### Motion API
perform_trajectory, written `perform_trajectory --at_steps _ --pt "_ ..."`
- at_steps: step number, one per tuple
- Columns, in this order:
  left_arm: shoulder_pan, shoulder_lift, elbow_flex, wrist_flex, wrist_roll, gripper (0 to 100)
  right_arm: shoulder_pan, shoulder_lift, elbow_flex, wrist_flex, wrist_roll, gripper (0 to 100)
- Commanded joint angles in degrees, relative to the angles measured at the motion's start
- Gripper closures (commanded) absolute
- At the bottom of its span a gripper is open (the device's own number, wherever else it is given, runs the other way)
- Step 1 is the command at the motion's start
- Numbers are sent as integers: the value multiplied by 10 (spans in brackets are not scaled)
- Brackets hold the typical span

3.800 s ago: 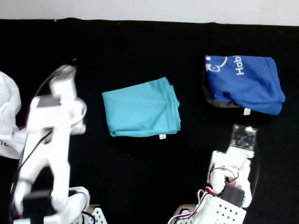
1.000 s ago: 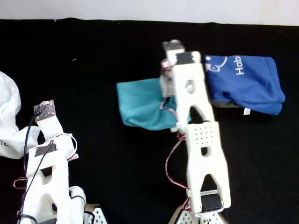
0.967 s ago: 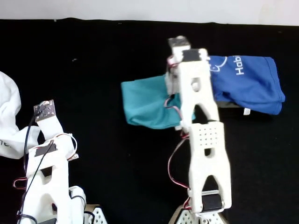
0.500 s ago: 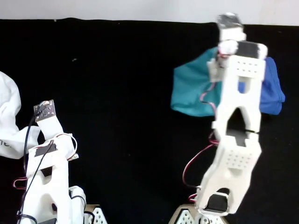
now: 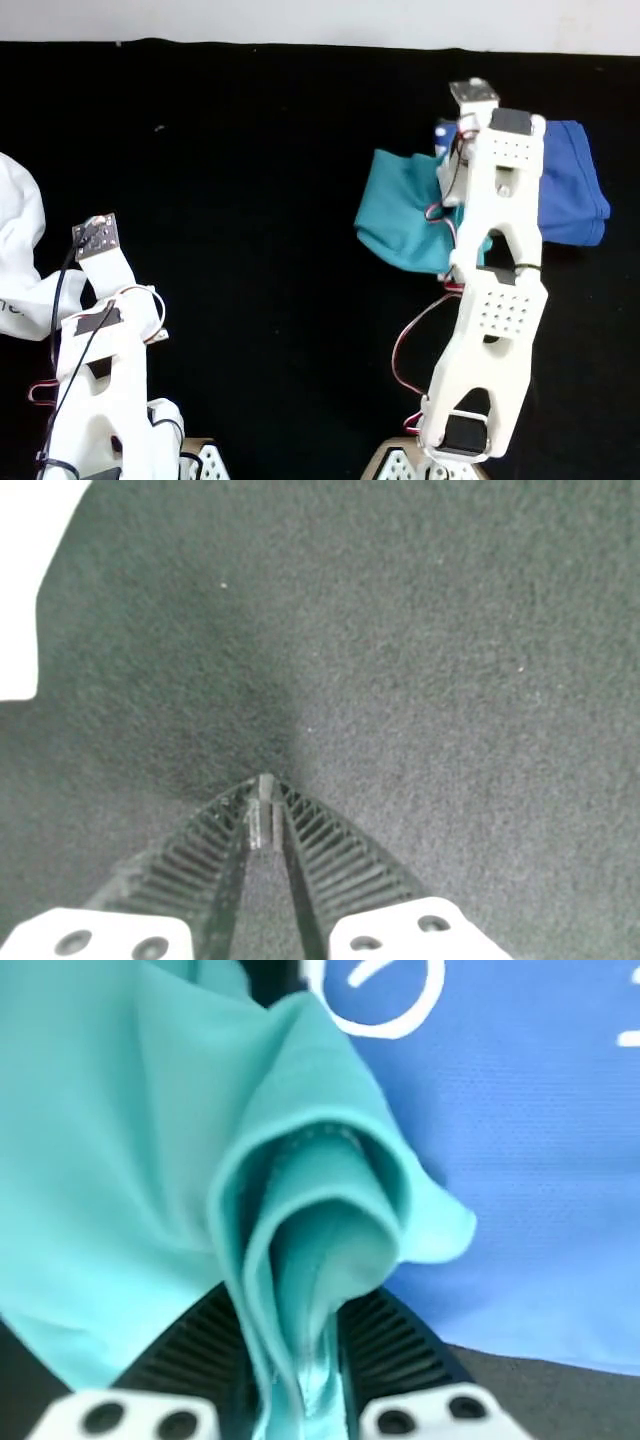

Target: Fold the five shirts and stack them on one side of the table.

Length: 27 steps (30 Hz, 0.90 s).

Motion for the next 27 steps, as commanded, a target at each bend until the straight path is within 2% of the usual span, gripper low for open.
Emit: perform_trajectory --at_steps 1,5,9,14,21,27 --pt "7 -5 0 -13 -4 991 -14 -85 -113 54 5 993" --pt "7 -5 0 -13 -4 991 -9 -146 -197 85 40 993" --pt "7 -5 0 -13 -4 991 7 -192 -199 84 64 993" --pt "7 -5 0 -13 -4 991 62 -174 -191 80 112 993" --pt "7 -5 0 -13 -4 991 137 -19 -158 -47 171 993" --pt "7 -5 0 -13 -4 991 166 57 -158 -155 215 993"
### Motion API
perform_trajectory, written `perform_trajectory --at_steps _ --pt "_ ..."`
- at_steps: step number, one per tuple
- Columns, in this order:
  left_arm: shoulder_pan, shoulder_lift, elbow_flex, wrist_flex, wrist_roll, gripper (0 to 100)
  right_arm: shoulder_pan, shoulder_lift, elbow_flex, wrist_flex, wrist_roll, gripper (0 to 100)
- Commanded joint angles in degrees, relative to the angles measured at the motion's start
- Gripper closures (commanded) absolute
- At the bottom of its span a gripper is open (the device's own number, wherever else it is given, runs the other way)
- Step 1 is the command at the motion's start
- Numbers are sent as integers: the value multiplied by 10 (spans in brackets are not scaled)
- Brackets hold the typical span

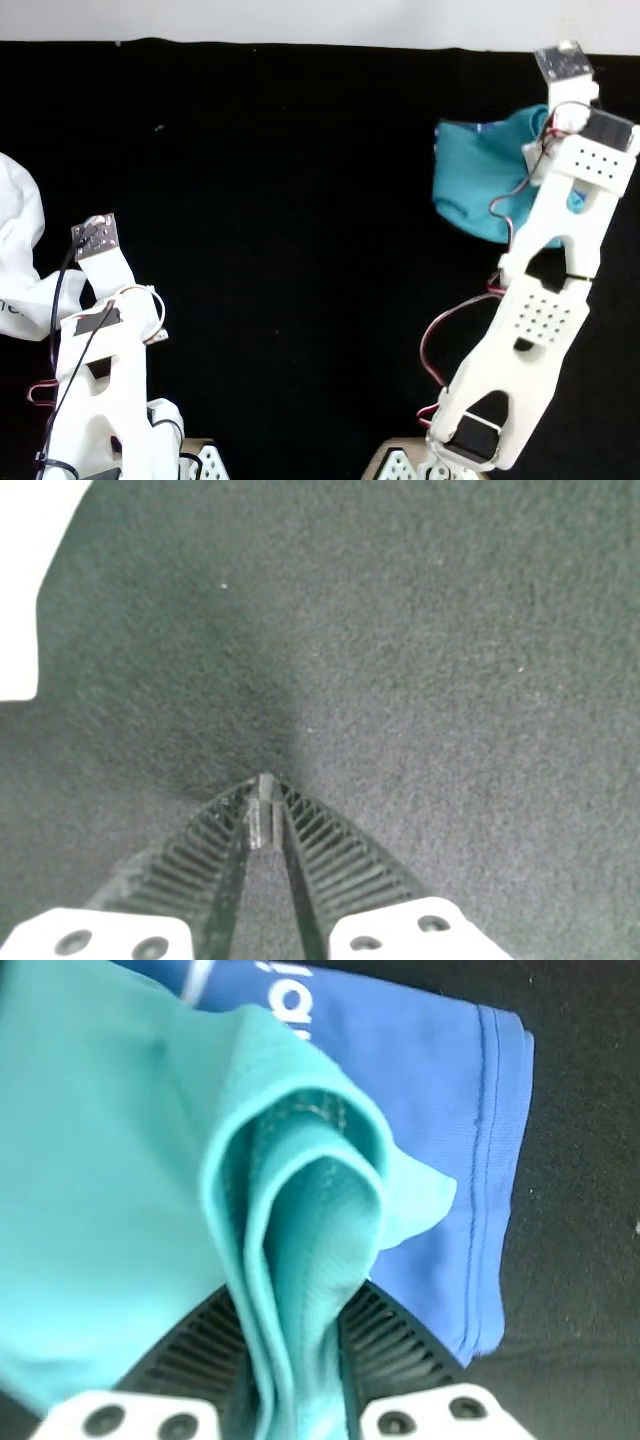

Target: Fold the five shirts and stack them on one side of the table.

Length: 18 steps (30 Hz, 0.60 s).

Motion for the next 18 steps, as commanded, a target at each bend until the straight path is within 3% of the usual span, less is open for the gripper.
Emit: perform_trajectory --at_steps 1,7,14,18 --pt "7 -5 0 -13 -4 991 18 3 0 -72 23 993" --pt "7 -5 0 -13 -4 991 32 4 0 -113 25 988" --pt "7 -5 0 -13 -4 991 29 0 -4 -87 23 741" --pt "7 -5 0 -13 -4 991 28 -20 -63 -55 22 731"
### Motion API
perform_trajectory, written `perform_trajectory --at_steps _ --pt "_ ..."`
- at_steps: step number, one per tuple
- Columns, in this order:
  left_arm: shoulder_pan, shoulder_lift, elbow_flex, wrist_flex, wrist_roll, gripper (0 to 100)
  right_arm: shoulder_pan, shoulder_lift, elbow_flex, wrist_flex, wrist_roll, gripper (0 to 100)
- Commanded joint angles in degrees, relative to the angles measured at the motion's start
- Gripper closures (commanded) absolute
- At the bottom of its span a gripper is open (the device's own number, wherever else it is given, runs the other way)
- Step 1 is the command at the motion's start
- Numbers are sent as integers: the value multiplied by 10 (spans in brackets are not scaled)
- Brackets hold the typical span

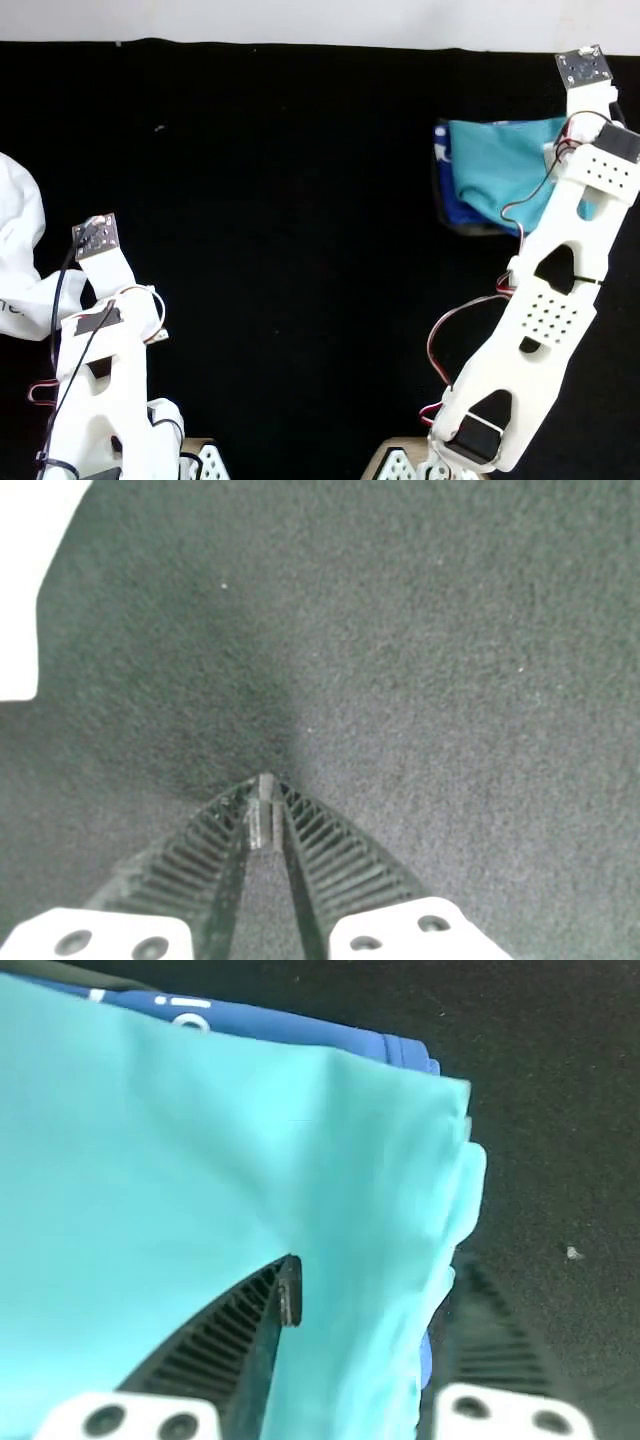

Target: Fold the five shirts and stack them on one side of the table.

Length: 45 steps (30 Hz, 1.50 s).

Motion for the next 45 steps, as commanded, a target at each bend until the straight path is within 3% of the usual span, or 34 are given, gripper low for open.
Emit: perform_trajectory --at_steps 1,7,10,13,17,22,30,35,40,45 --pt "7 -5 0 -13 -4 991 -1 -41 -73 25 4 731" --pt "7 -5 0 -13 -4 991 -24 -79 -193 102 -141 731" --pt "7 -5 0 -13 -4 991 -53 -101 -233 189 -152 745" --pt "7 -5 0 -13 -4 991 -90 -121 -257 257 -153 827" --pt "7 -5 0 -13 -4 991 -125 -154 -255 260 -158 917" --pt "7 -5 0 -13 -4 991 -168 -247 -211 261 -268 918" --pt "7 -5 0 -13 -4 991 -276 -570 293 256 -302 918" --pt "7 -5 0 -13 -4 991 -309 -684 591 234 -302 920" --pt "7 -5 0 -13 -4 991 -357 -757 867 111 -293 921" --pt "7 -4 0 -13 -4 989 -403 -790 1103 -92 -207 921"
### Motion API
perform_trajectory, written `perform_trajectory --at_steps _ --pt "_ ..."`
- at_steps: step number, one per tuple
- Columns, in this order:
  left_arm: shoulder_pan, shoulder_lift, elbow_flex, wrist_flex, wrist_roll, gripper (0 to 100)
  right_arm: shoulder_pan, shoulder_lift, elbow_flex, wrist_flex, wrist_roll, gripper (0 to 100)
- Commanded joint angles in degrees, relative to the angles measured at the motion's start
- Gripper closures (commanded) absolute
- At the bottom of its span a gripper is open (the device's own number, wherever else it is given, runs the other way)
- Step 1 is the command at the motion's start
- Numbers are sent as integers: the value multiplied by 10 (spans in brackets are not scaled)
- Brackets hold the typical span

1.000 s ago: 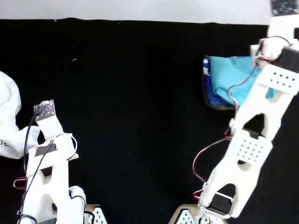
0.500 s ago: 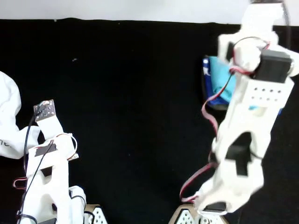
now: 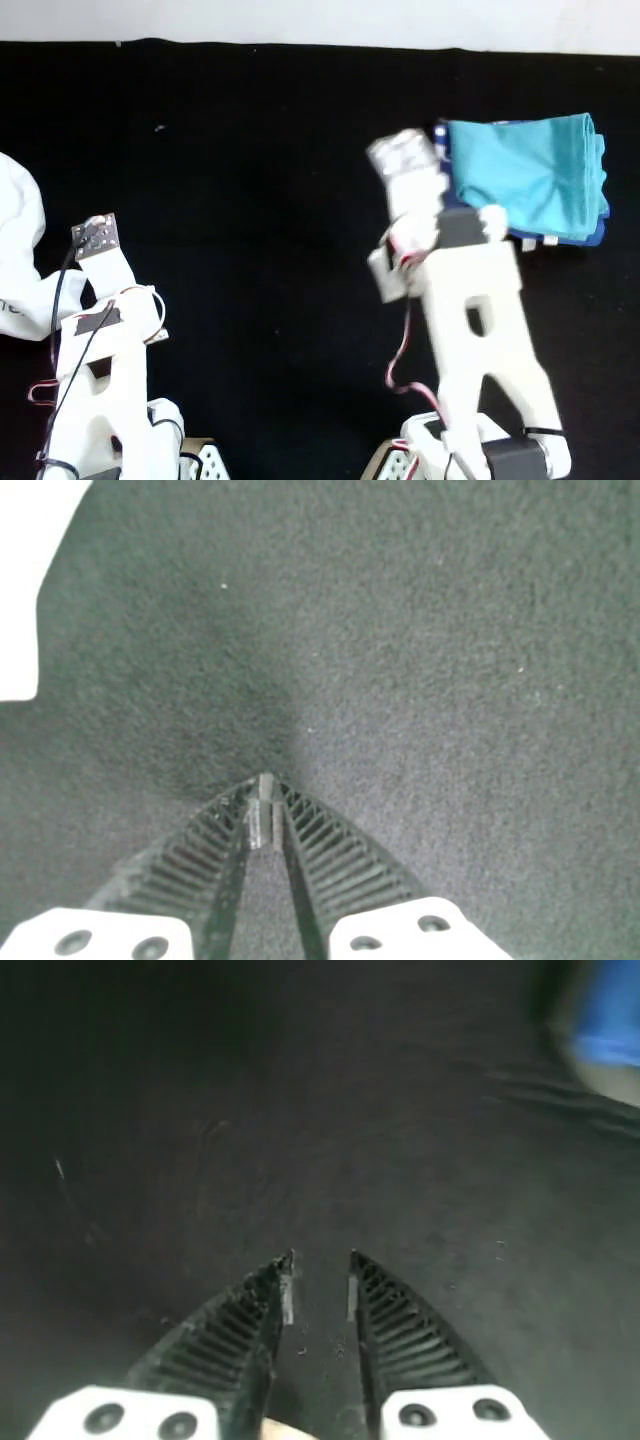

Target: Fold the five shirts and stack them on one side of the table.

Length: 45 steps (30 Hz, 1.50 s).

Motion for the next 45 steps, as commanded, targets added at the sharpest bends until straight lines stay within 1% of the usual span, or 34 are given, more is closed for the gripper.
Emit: perform_trajectory --at_steps 1,5,8,12,14,18,20,22,24,25,27,30,33,37,40,42,44,45 --pt "7 -4 0 -13 -4 989 -16 -27 174 -155 38 921" --pt "7 -4 0 -13 -5 989 -15 -31 313 -281 37 921" --pt "7 -4 0 -10 -4 990 -15 -31 392 -367 38 921" --pt "-1 -8 -10 7 -5 988 -15 -55 407 -379 38 921" --pt "-36 -8 -47 70 -6 987 -15 -62 413 -379 39 921" --pt "-149 -8 -189 256 -6 982 -15 -75 423 -379 39 921" --pt "-199 -5 -270 330 -6 935 -15 -77 424 -379 40 921" --pt "-235 -4 -332 366 -6 860 -15 -77 424 -379 40 921" --pt "-255 -4 -359 360 -6 804 -15 -77 424 -380 40 921" --pt "-261 -3 -361 346 -8 793 -15 -77 424 -380 40 921" --pt "-265 1 -347 297 -35 800 -15 -77 424 -380 40 921" --pt "-265 36 -309 200 -75 808 -15 -77 424 -380 40 921" --pt "-267 102 -296 127 -97 808 -15 -77 424 -380 40 921" --pt "-263 225 -313 74 -99 808 -15 -77 424 -380 40 921" --pt "-262 328 -365 69 -98 808 -15 -77 426 -388 40 921" --pt "-262 383 -410 97 -97 812 -15 -77 426 -389 40 921" --pt "-262 410 -464 155 -96 875 -15 -77 426 -389 40 921" --pt "-262 412 -491 190 -94 936 -15 -77 426 -389 40 921"
